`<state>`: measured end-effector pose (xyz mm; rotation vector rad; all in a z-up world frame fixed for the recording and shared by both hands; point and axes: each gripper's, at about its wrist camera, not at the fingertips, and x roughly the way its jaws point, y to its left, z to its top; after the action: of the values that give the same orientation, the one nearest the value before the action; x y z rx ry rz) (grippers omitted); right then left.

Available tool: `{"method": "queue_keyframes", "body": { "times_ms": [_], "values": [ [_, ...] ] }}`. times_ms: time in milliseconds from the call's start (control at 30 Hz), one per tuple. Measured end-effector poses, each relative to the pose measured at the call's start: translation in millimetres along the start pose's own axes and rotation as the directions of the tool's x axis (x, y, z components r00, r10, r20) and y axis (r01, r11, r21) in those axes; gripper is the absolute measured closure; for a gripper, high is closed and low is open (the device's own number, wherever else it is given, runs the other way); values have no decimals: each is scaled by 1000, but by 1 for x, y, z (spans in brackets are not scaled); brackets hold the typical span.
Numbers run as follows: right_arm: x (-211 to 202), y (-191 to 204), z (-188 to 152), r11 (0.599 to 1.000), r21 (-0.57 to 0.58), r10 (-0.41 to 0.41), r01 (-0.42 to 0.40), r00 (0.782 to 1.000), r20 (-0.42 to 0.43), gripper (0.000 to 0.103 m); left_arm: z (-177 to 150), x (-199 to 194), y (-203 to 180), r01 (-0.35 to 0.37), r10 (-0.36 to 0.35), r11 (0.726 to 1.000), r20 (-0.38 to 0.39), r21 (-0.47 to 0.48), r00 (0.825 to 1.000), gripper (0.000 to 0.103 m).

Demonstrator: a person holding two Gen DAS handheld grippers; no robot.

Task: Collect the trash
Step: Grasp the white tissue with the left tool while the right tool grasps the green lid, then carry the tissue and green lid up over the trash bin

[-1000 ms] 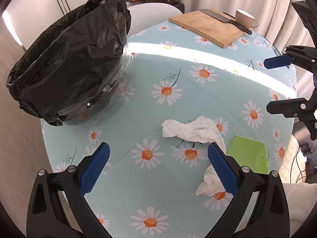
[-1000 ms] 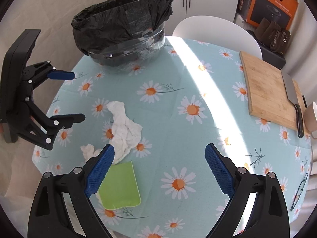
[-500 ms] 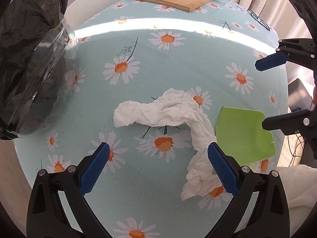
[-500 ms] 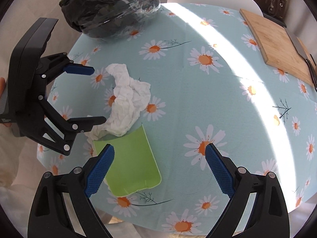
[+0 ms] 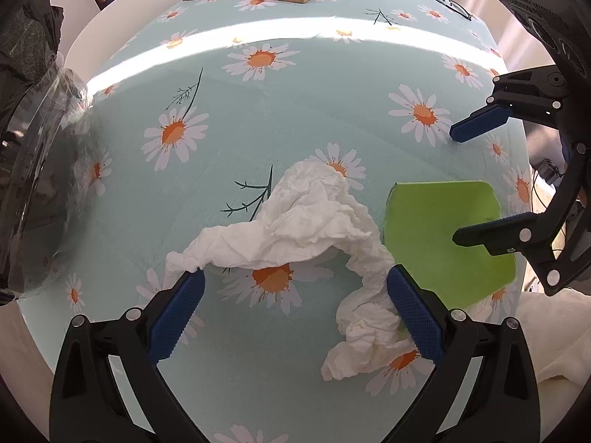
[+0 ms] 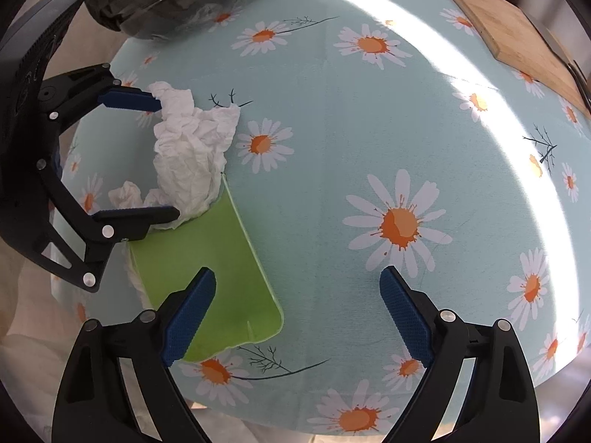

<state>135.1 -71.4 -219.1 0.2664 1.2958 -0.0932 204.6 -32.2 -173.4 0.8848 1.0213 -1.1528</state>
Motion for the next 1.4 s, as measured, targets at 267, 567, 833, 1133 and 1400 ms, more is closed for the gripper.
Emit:
{"method": "queue_keyframes", "body": {
  "times_ms": [267, 567, 833, 1133, 1400],
  "values": [
    [-13, 0, 2, 999, -30, -23, 24, 999, 35, 89, 6, 4, 1, 13, -13, 1000, -7, -1, 1000, 6],
    [-37, -43, 2, 997, 8, -81, 81, 994, 75, 98, 15, 11, -9, 22, -22, 1000, -21, 18, 1000, 6],
    [-44, -79, -11, 995, 35, -91, 89, 993, 75, 98, 24, 26, -28, 25, -22, 999, -61, 39, 998, 6],
    [-39, -88, -8, 997, 25, -78, 76, 994, 73, 98, 39, 28, -40, 27, -24, 999, -66, 37, 998, 13],
    [-43, -95, -4, 997, 13, -83, 82, 993, 88, 98, 54, 14, -46, 14, -10, 999, -109, 39, 994, 86]
  ]
}}
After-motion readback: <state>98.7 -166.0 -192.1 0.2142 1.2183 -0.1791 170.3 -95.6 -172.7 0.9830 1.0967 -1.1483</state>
